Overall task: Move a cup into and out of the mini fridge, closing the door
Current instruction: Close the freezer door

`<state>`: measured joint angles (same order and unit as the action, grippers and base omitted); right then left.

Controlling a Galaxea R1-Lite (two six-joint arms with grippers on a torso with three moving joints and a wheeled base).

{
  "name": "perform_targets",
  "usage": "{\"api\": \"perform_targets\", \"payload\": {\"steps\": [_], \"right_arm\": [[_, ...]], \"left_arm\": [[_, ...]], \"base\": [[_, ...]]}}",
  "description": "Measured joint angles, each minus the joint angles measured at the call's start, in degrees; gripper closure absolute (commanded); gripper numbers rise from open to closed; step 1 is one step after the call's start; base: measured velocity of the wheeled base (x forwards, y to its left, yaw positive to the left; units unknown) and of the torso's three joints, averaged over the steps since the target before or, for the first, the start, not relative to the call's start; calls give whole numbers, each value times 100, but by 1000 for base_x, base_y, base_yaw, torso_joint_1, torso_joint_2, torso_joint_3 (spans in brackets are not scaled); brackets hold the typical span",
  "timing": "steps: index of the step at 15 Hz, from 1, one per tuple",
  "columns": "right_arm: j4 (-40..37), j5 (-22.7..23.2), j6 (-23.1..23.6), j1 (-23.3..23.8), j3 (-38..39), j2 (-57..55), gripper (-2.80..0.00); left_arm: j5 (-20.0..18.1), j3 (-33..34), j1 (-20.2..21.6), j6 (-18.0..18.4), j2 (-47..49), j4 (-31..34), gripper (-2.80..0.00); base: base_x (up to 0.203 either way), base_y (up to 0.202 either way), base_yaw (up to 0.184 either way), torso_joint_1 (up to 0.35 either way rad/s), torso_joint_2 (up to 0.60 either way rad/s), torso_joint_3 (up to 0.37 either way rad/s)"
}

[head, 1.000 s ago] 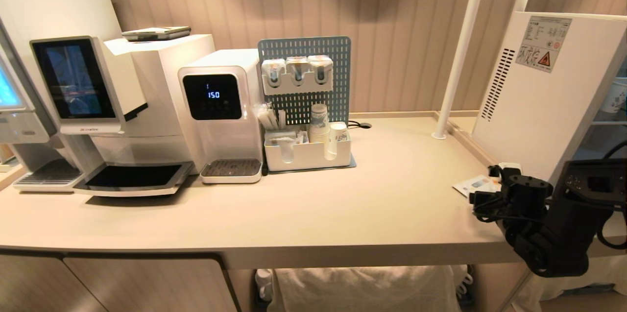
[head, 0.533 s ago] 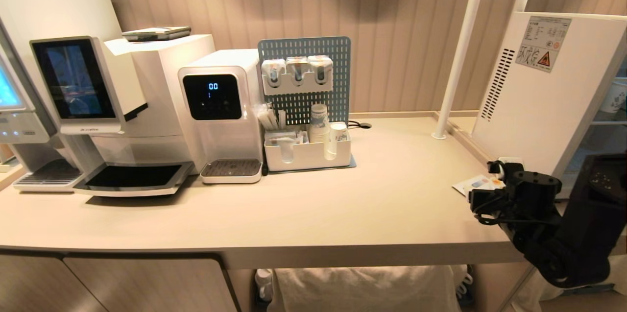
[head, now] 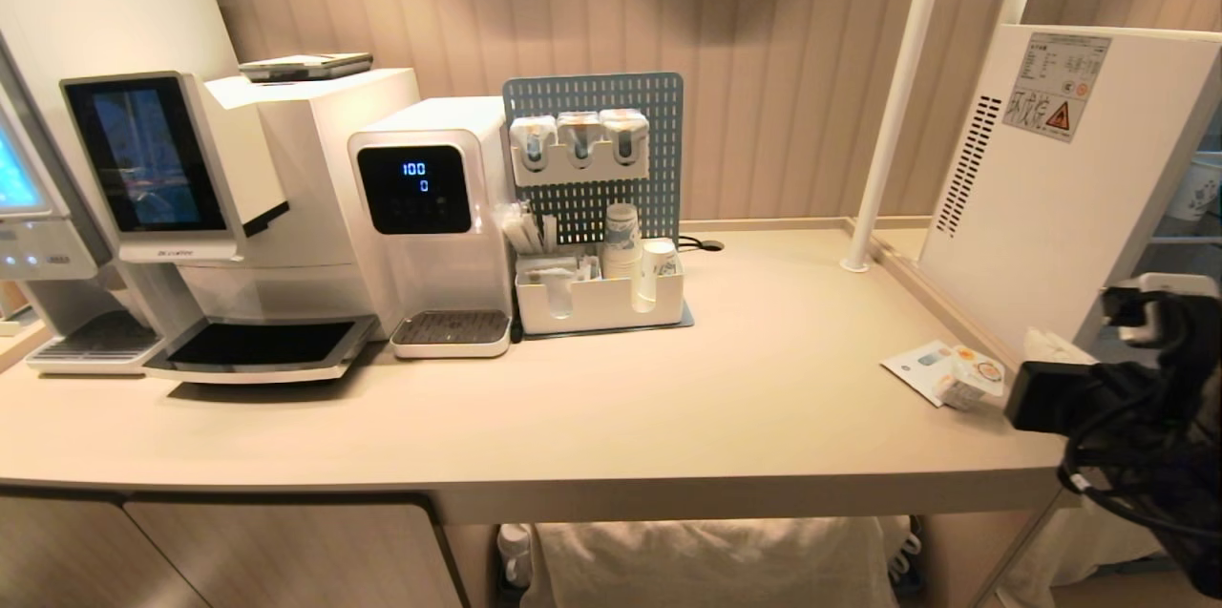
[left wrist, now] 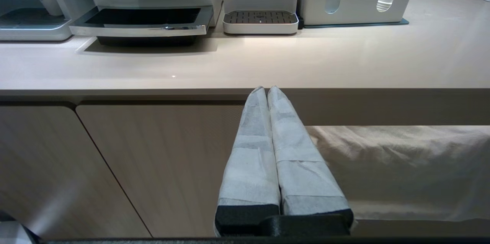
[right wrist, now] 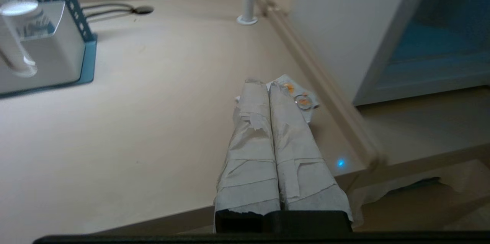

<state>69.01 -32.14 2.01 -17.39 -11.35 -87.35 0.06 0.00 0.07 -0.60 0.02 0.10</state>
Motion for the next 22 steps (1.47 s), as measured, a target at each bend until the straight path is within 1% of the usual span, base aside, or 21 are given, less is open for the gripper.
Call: {"api": "perform_targets", "payload": {"steps": [1,3,4,5,6,8,10,11,12,13,14,15,16,18,19,20,21,22], "right_arm": [[-511,-409,27,-101,-56,633,0],[-1856,-1349,90,-171,-416,2048,0],[-2510,-1707,115,-41,-634,2680,0],[-3237,-2019,152,194,-852,3361,0],[-3991,-2237,184,476,-1029,4026,0],[-5226,-2422,234,914,-1152,5178,0],[-6182,-2466,267,1240,-1094,6242,0],[-6596,-2406,279,1364,-1027,6774,0],[-6941,-2210,278,1462,-922,7293,0],[-7170,-1884,198,1532,-769,7722,0],[-7188,-1317,11,1583,-523,8091,0],[-7035,-648,-139,1620,-251,8309,0],[-6794,114,-210,1646,140,8454,0],[-6334,1531,-152,1675,839,8626,0],[-6349,2199,-180,1686,987,8675,0],[-6548,2693,-175,1688,1057,8705,0],[-6887,3043,-95,1690,1075,8724,0],[-7159,3179,-27,1691,1094,8730,0]], "left_arm": [[1,0,0,0,0,0,0],[1,0,0,2,0,0,0],[3,0,0,1,0,0,0],[1,0,0,1,0,0,0],[3,0,0,0,0,0,0],[1,0,0,0,0,1,0],[1,0,0,0,0,0,0],[1,0,0,1,0,-1,0],[1,0,0,-2,0,0,0],[1,0,0,0,0,0,0],[2,0,0,3,0,-1,0],[1,0,0,2,0,-2,0],[1,0,0,0,0,0,0],[3,0,0,0,0,-2,0],[1,0,0,2,0,0,0],[2,0,0,2,0,0,0],[1,0,0,0,0,-2,0],[1,0,0,-2,0,0,0]], "base": [[0,0,0,0,0,0],[0,0,0,0,0,0],[0,0,0,0,0,0],[0,0,0,0,0,0],[0,0,0,0,0,0],[0,0,0,0,0,0],[0,0,0,0,0,0],[0,0,0,0,0,0],[0,0,0,0,0,0],[0,0,0,0,0,0],[0,0,0,0,0,0],[0,0,0,0,0,0],[0,0,0,0,0,0],[0,0,0,0,0,0],[0,0,0,0,0,0],[0,0,0,0,0,0],[0,0,0,0,0,0],[0,0,0,0,0,0]]}}
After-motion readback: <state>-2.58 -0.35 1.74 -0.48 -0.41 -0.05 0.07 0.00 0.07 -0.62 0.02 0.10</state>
